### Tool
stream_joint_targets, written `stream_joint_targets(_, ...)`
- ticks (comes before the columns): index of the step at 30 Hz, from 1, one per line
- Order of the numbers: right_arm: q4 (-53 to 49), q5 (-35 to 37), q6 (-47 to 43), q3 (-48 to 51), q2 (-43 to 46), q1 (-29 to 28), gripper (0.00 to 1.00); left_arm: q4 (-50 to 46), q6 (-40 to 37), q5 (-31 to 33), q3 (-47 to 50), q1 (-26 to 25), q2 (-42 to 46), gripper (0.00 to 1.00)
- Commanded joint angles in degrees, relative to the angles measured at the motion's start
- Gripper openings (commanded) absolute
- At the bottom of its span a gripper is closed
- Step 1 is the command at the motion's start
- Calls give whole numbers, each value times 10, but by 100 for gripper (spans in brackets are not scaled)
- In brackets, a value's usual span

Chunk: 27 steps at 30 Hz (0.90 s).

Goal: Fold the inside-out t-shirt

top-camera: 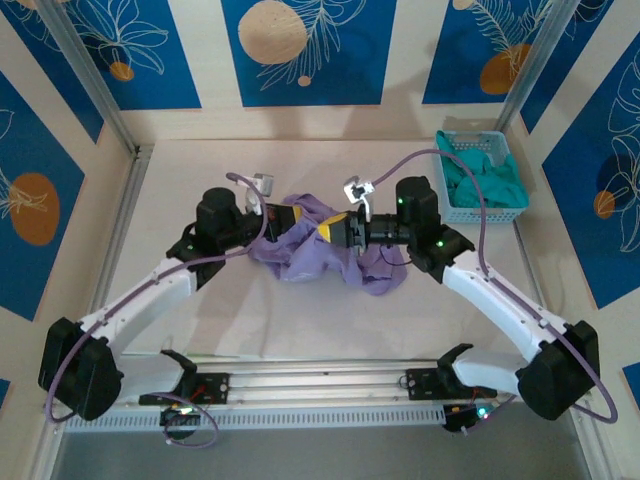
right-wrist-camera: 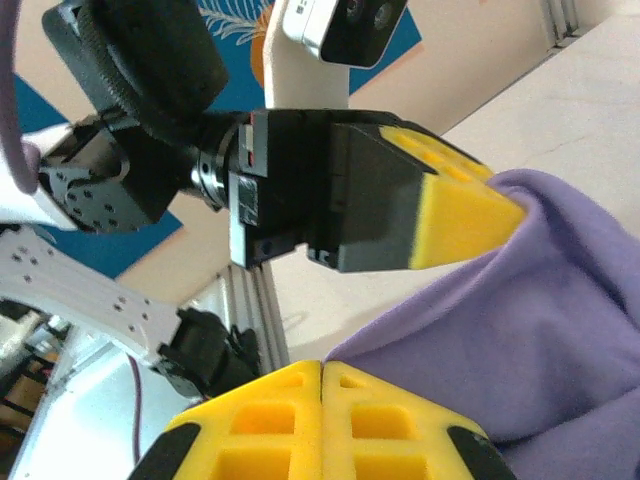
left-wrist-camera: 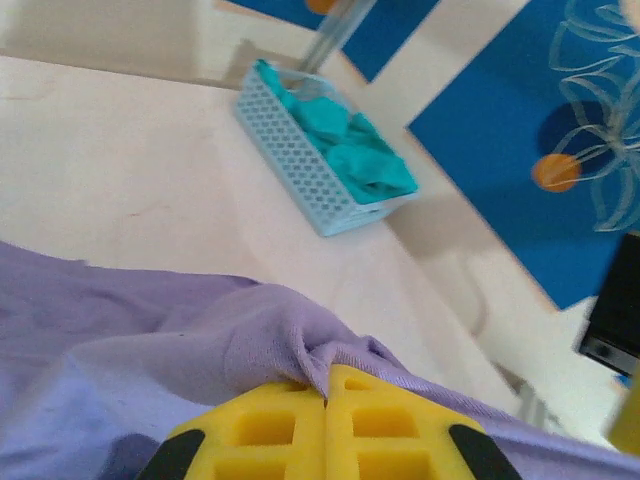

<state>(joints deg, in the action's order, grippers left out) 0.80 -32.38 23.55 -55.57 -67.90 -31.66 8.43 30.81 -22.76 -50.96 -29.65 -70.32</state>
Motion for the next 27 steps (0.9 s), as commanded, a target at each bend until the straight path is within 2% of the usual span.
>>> stream_joint_targets(1,47,-7,94,-29,-23,-6,0,-105,-63,112,-21,3,-7,7)
stream_joint_targets(5,-5,52,82,-51,-45,-17,0,-124,-76,159,20,-5,55,37)
stream_joint_targets(7,-58,84,49,-75,-52,-28,0,-122,-76,166,45,-19,94,44)
stream_joint_targets(12,-104,108,30,-108,-66,-44,0,-62,-75,120,91,-83,142,56)
stream_joint_targets(14,-101,101,38,-115,-75,-50,0,-20,-72,91,94,-99,130,60)
stream_joint_targets(17,-103,103,43,-119,-81,-56,0,25,-65,61,85,-105,98,60)
stream_joint_targets(19,-103,106,48,-118,-80,-56,0,43,-65,54,78,-105,79,58)
stream_joint_targets(20,-103,105,50,-116,-79,-56,0,50,-66,55,75,-105,70,53)
stream_joint_targets(21,-103,103,51,-114,-77,-56,0,52,-69,60,73,-105,65,44)
stream_joint_targets(23,-102,99,54,-109,-71,-55,0,51,-81,71,70,-104,56,14)
stream_joint_targets(24,-103,97,53,-106,-64,-52,0,51,-88,73,71,-103,55,4)
stream_joint_targets(25,-105,97,52,-100,-57,-47,2,51,-97,72,75,-102,58,0)
stream_joint_targets(27,-118,107,45,-88,-39,-31,15,56,-117,61,85,-100,67,0)
